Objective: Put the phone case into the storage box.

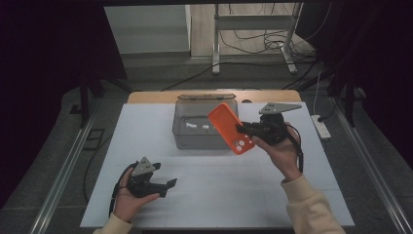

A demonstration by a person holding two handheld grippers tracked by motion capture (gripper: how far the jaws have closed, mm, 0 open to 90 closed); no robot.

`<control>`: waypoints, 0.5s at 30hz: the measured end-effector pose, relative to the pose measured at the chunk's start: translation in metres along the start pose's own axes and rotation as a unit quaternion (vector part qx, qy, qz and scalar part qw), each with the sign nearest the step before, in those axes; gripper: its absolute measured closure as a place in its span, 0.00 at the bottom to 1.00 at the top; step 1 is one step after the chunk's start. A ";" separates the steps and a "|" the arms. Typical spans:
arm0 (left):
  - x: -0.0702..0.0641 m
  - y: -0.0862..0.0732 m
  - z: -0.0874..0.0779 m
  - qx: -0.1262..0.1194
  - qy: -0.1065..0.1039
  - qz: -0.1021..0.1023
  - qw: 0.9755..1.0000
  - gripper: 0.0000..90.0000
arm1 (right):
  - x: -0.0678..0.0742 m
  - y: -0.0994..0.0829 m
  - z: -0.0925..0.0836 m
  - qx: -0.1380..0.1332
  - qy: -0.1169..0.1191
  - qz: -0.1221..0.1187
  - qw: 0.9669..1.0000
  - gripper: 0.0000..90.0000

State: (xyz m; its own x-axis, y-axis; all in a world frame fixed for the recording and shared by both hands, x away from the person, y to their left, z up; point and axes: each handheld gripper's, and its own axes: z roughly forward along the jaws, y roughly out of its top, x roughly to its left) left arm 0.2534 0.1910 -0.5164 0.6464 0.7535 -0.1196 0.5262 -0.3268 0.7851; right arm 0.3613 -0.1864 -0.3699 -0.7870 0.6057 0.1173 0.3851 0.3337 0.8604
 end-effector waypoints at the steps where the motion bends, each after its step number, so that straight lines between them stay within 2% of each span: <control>1: 0.000 0.000 0.000 0.000 0.000 0.000 1.000 0.15 | 0.000 0.001 0.000 -0.002 -0.001 0.002 1.000 0.90; 15: -0.001 0.000 0.001 0.002 -0.002 0.000 1.000 0.15 | -0.012 0.012 0.009 0.005 -0.026 0.019 0.999 0.90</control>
State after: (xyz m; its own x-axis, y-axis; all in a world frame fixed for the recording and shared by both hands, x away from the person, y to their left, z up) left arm 0.2533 0.1895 -0.5167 0.6491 0.7509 -0.1217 0.5276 -0.3291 0.7831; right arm 0.3796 -0.1834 -0.3653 -0.7458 0.6547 0.1231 0.4186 0.3169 0.8511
